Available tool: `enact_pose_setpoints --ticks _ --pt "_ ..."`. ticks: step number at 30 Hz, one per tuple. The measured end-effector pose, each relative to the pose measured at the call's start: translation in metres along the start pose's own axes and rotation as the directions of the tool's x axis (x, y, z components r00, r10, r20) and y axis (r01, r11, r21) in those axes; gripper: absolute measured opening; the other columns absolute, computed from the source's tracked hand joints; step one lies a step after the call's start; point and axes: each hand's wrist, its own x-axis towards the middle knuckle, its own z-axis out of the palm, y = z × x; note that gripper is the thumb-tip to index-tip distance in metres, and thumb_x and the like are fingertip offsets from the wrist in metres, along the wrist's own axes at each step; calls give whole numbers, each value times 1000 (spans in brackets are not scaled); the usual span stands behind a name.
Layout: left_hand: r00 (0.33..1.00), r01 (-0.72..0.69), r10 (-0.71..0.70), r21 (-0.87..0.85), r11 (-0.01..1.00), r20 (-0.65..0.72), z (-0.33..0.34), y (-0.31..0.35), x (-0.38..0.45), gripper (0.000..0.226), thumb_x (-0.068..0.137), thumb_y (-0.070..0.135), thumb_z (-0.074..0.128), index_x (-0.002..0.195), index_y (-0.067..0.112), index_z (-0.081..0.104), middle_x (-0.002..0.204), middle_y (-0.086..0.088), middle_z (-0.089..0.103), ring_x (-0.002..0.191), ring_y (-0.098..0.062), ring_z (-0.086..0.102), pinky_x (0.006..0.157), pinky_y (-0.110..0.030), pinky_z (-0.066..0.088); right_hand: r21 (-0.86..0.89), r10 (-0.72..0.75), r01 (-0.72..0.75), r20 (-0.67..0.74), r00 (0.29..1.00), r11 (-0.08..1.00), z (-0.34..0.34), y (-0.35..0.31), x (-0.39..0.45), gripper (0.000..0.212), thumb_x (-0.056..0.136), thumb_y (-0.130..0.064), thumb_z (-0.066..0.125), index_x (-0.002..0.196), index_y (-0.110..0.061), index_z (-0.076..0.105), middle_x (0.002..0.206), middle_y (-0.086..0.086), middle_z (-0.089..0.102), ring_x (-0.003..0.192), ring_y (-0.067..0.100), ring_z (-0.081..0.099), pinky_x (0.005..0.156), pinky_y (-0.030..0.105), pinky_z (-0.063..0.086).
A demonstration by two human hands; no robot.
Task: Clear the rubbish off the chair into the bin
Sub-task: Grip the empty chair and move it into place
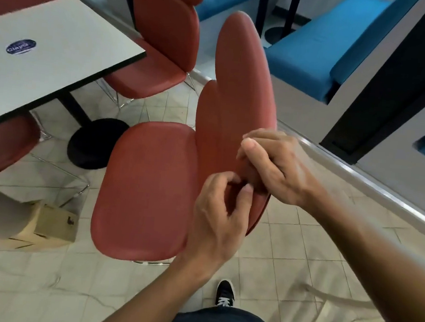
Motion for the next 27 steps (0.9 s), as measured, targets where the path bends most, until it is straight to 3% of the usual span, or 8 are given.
enact_pose_setpoints --ticks 4,7,11,19,23,27 --pt "998 33 -37 63 997 59 6 8 -9 52 84 54 53 126 24 46 120 13 53 106 4 50 85 -4 39 -48 -52 51 -30 998 998 10 17 3 64 101 -36 23 67 -6 68 80 0 70 102 16 63 105 36 35" --pt "994 -7 -15 192 981 112 12 8 -7 79 78 55 63 142 21 31 137 11 44 122 3 42 98 -4 31 -27 -42 40 -78 996 999 16 24 3 62 99 -32 22 62 -8 66 74 -2 69 95 12 62 108 36 31" --pt "989 -17 -18 230 973 149 14 7 -1 83 78 38 66 147 21 24 146 5 40 131 -5 41 107 -20 37 16 -29 32 -147 989 999 22 24 3 61 98 -28 23 56 -9 63 65 1 66 79 16 62 105 39 34" --pt "974 -51 -3 234 971 226 -11 4 0 75 75 33 66 142 23 34 132 6 54 116 -9 55 97 -24 46 28 12 -6 -210 978 1000 35 8 3 59 96 -26 24 50 -10 57 59 1 61 68 14 59 101 38 36" --pt "963 -47 -17 233 971 267 -34 -6 -10 73 75 37 66 140 28 36 126 12 57 111 -3 56 94 -21 48 -16 13 -17 -247 969 1000 54 -10 -1 61 97 -28 25 49 -5 56 55 5 59 64 20 59 99 33 36" --pt "951 10 -67 186 983 302 -67 -13 -22 63 74 33 68 132 36 43 102 19 62 89 2 60 74 -11 47 -26 21 -30 -289 957 999 77 -35 -4 63 97 -30 27 46 -4 53 50 5 55 59 24 56 93 35 36"
